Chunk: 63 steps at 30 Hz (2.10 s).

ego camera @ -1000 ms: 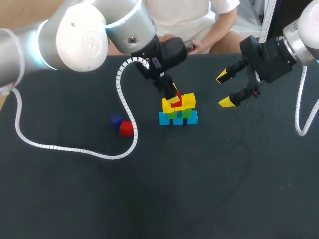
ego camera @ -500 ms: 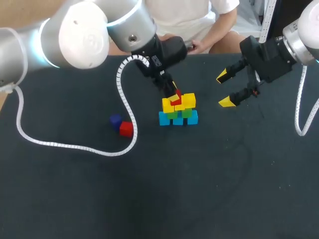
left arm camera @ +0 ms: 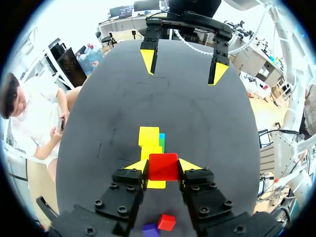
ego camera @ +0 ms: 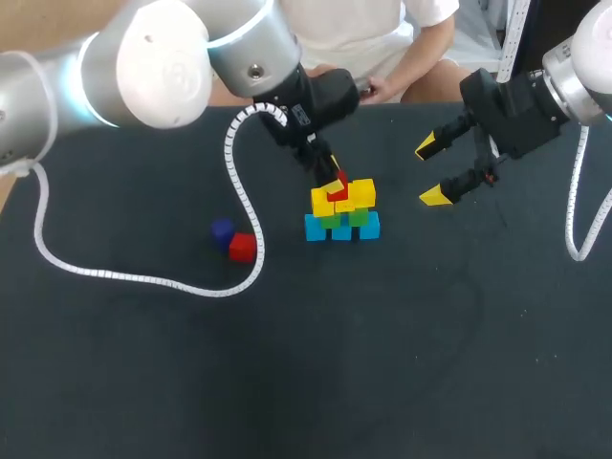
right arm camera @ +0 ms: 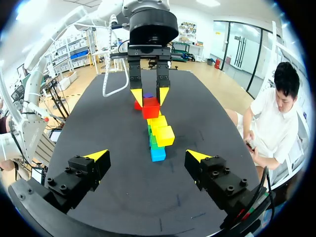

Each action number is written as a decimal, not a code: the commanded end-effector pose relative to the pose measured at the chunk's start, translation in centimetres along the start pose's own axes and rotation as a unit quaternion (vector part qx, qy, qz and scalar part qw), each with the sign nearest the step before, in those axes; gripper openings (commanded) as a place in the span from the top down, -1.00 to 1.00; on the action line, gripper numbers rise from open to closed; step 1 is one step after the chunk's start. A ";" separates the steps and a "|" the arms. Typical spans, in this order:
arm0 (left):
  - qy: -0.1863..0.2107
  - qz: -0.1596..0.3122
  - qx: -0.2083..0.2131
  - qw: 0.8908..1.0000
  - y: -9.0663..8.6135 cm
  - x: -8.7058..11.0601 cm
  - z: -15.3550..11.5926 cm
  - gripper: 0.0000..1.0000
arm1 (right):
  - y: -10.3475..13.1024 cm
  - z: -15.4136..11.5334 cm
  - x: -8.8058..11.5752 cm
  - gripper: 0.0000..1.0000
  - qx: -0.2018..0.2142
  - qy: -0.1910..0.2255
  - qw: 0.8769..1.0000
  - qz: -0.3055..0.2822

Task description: Place the blue cubes, place green cubes on the blue cubes, place the yellow cubes on the green cubes, then place the red cubes on the yellow cubes, and place purple cube on the red cubes.

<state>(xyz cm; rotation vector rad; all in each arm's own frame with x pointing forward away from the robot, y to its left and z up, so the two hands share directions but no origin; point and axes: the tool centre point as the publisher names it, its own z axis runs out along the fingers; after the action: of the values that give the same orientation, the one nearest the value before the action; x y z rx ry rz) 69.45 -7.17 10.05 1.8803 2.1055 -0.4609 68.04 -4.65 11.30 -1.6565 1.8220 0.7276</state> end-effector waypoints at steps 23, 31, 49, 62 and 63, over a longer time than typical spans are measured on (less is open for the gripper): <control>-0.010 -0.004 0.008 1.000 1.0 0.3 0.6 1.00 | 0.1 0.0 0.0 -1.00 0.001 -0.001 1.000 0.000; -0.009 -0.006 0.008 1.000 1.1 0.3 0.6 1.00 | 0.1 0.0 0.0 -1.00 0.001 -0.001 1.000 0.000; -0.009 -0.002 0.009 1.000 1.3 0.2 0.6 0.59 | 0.1 0.0 0.0 -1.00 0.001 -0.001 1.000 0.000; -0.007 -0.007 0.008 1.000 1.2 0.3 0.5 -0.04 | 0.1 0.0 0.0 -1.00 0.001 -0.001 1.000 0.000; -0.008 -0.008 0.008 1.000 1.2 0.3 0.5 -0.50 | 0.1 0.0 0.0 -1.00 0.001 -0.001 1.000 0.000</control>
<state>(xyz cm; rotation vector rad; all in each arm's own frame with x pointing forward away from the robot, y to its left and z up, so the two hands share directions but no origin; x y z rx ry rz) 70.45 -6.99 9.38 1.8629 2.1118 -0.4943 68.04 -4.65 11.30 -1.6565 1.8220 0.7276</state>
